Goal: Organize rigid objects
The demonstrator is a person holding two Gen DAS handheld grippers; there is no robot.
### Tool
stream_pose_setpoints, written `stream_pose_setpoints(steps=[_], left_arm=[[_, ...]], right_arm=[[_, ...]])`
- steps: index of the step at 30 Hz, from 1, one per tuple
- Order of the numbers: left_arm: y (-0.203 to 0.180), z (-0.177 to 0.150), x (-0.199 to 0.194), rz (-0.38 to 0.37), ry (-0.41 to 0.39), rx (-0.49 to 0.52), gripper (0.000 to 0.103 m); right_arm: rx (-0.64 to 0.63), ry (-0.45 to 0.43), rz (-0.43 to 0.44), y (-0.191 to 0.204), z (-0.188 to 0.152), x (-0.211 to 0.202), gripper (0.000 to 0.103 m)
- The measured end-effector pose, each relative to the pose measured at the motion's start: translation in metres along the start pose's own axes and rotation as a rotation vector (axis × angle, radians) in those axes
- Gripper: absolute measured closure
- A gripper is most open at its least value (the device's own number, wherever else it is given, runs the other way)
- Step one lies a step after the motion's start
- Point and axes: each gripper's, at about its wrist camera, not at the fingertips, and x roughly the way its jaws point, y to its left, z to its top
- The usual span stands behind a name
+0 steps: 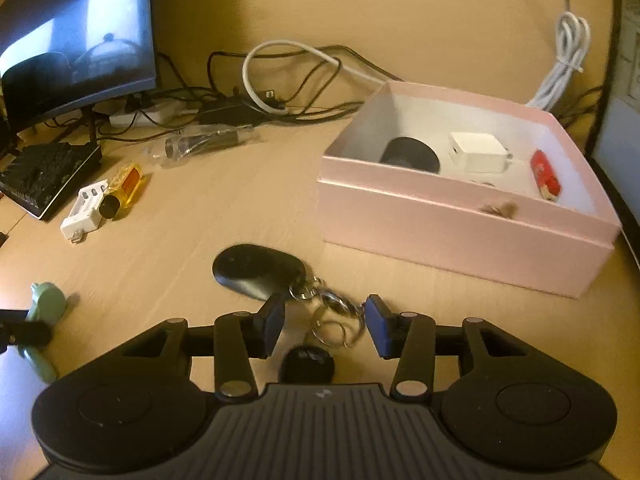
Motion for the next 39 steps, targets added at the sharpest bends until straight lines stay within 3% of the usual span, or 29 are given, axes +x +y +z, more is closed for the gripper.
stream_pose_setpoints(steps=[1,2,6,15,17,21,26,27,28,30,33,39], left_arm=[[0.000,0.000,0.000,0.002,0.000,0.000,0.086],[0.000,0.000,0.000,0.003,0.001,-0.002,0.086],[0.000,0.001,0.000,0.002,0.002,-0.009,0.086],[-0.003,0.006,0.006,-0.047,0.003,-0.004,0.086],[-0.006,0.008,0.008,-0.070,0.006,0.008,0.086],[-0.015,0.009,0.012,-0.110,0.005,0.039,0.086],[-0.022,0.009,0.014,-0.139,0.009,0.061,0.086],[-0.022,0.009,0.013,-0.141,0.008,0.063,0.086],[-0.022,0.008,0.013,-0.145,0.010,0.063,0.086],[-0.022,0.007,0.013,-0.147,0.008,0.063,0.086],[-0.023,0.006,0.013,-0.142,0.003,0.068,0.086],[-0.026,0.003,0.011,-0.132,-0.006,0.078,0.086]], right_arm=[[-0.025,0.008,-0.006,0.004,0.001,0.001,0.072],[-0.054,0.015,-0.002,0.007,0.003,0.000,0.075],[-0.106,-0.026,0.009,0.015,0.007,-0.024,0.076],[-0.080,-0.176,-0.025,0.011,0.027,-0.103,0.076],[-0.097,-0.200,-0.048,0.013,0.028,-0.115,0.098],[-0.114,-0.236,-0.091,0.015,0.029,-0.133,0.100],[-0.146,-0.127,-0.136,0.014,0.007,-0.124,0.095],[-0.142,-0.099,-0.141,0.014,-0.001,-0.120,0.088],[-0.128,-0.075,-0.145,0.012,-0.009,-0.116,0.072],[-0.084,-0.026,-0.153,0.009,-0.025,-0.109,0.057],[-0.043,0.021,-0.157,0.005,-0.041,-0.101,0.057],[-0.035,-0.015,-0.149,-0.001,-0.036,-0.092,0.057]])
